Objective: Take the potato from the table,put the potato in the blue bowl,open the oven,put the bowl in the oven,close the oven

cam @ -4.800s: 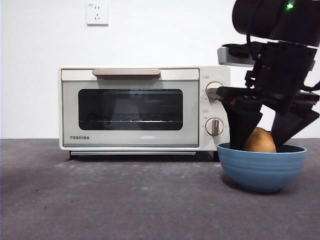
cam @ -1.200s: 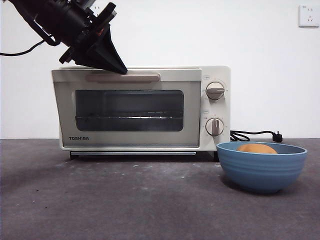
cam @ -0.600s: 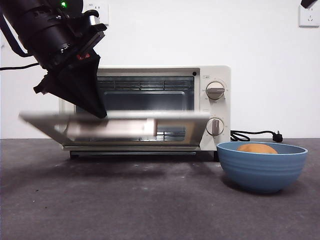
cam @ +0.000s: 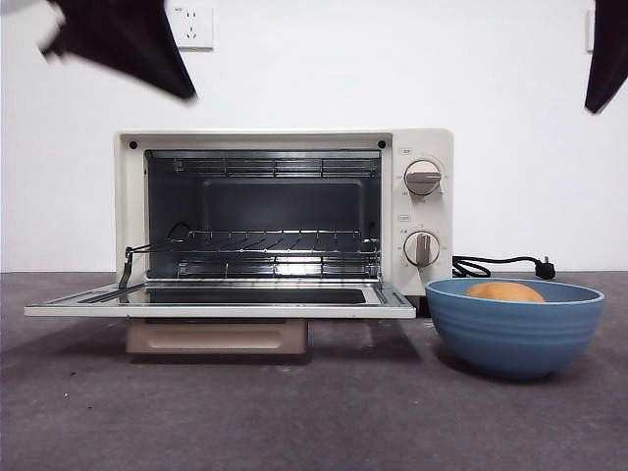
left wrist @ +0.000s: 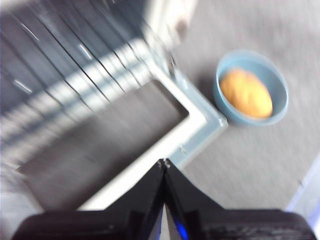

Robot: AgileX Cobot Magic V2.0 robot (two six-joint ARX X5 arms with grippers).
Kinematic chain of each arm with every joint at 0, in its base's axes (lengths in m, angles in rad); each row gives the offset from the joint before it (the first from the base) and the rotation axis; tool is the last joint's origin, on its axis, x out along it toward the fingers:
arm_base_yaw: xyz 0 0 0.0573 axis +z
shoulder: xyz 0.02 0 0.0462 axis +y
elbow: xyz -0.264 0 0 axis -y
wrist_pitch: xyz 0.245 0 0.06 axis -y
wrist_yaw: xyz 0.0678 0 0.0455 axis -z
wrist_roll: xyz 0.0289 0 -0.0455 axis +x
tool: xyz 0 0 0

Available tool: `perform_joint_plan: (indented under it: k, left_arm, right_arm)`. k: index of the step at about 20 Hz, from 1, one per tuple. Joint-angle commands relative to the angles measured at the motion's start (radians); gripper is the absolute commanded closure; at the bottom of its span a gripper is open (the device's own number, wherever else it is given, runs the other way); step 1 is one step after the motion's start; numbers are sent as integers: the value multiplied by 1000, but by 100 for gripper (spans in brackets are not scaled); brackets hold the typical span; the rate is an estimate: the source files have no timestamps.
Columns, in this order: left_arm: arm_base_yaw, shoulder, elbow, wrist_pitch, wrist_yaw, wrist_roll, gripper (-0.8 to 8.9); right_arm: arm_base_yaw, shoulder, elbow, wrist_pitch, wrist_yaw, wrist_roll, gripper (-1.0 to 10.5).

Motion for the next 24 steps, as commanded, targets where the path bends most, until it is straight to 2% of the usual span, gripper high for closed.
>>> perform_joint_plan:
  k: [1,5,12,14,16,19,21,23,24]
  left_arm:
    - [-1,-119,-2,0,-8,4,821]
    - [-1,-285,-2,-96,-3,4,822]
    - [-1,-409,-2,-319,2,4,822]
    - [-1,-418,-2,-359,1,6,822]
    - [-1,-418,-2,-373,1,7,822]
    - [-1,-418,-2,-373,1,6,821]
    - [-1,-418,-2,-373,1,6,821]
    - [-1,-418,-2,-370,0,6,822]
    - [-1,-418,-2,-369,-3,6,821]
  right_arm:
    - [-38,68,-2,23,-55,-13,542]
    - [-92,223,-2,69,-148,-22,542]
    - [-97,460,-2,159,-154,-32,550]
    - [-98,507,-2,187,-156,-32,623]
    - [-98,547,-2,214,-171,-38,642]
    - [-98,591,-2,237,-172,-38,795]
    - [-99,600,-2,244,-171,-40,804]
    - [-99,597,-2,256,-172,-46,962]
    - [-99,594,-2,259,-173,-46,962]
